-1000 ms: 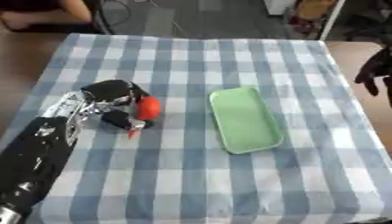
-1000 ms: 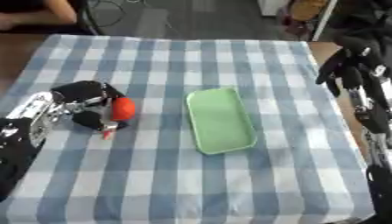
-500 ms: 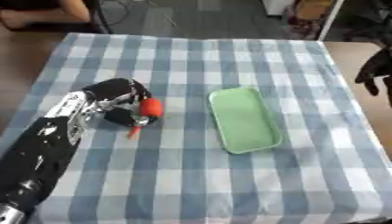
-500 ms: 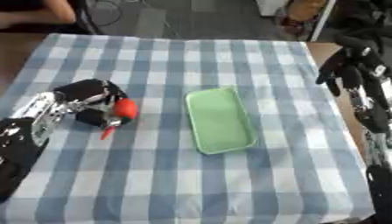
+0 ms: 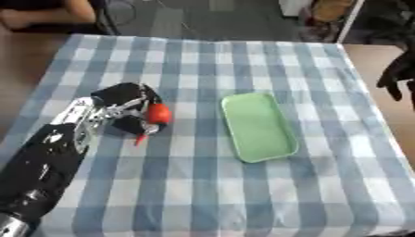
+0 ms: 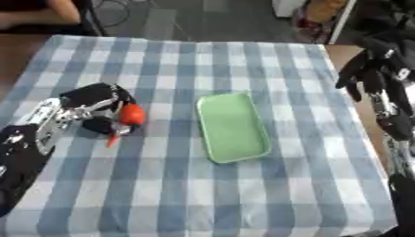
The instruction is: Pick up objects on the table and place them in the box.
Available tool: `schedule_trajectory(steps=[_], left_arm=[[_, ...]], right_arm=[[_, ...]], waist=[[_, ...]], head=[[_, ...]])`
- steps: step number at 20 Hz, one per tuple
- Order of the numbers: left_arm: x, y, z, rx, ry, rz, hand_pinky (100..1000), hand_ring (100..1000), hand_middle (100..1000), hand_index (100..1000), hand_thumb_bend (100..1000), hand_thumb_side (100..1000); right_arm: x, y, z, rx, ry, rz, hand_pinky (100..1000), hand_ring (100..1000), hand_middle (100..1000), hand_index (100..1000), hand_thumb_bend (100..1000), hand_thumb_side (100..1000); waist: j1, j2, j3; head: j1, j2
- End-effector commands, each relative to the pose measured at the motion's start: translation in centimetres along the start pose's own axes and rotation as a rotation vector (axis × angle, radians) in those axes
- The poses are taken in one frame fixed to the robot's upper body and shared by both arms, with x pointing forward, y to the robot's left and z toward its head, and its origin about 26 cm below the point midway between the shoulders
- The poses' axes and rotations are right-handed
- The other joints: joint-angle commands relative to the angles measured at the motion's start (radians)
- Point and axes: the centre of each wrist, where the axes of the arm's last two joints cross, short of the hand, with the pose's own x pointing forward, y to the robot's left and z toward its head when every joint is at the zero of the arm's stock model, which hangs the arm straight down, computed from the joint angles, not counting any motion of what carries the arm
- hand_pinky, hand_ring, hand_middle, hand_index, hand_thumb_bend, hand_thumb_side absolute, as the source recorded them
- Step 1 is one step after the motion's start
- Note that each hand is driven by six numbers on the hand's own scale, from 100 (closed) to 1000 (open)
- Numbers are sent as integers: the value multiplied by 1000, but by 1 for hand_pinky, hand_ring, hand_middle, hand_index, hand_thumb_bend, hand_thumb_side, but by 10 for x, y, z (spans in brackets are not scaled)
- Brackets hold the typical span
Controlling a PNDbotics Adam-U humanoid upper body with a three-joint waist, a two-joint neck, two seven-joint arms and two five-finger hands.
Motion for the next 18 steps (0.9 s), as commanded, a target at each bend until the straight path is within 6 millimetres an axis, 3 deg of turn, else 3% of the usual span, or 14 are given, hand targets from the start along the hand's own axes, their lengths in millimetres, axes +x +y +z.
schedule_trajectory(steps=[1,10,18], left_arm=[[-4,16,-1,21,4,-40,268,411,522,760,346,611],[-5,18,1,21,6,-54,259,403,516,760,296,581],[0,57,5,102,-61,-109,250,399,506,746,298,554]], right_arm=[[4,-7,-7,33,-45,29,100,436,509,895,100,638],[4,-7,-7,34,-43,30,100,436,509,895,100,638],[4,-8,-5,33,-36,32,100,436,509,895,100,637]], waist=[[2,-9,0],[2,-9,1],[5,-12,3]], head=[[3,0],[3,0],[-1,0]])
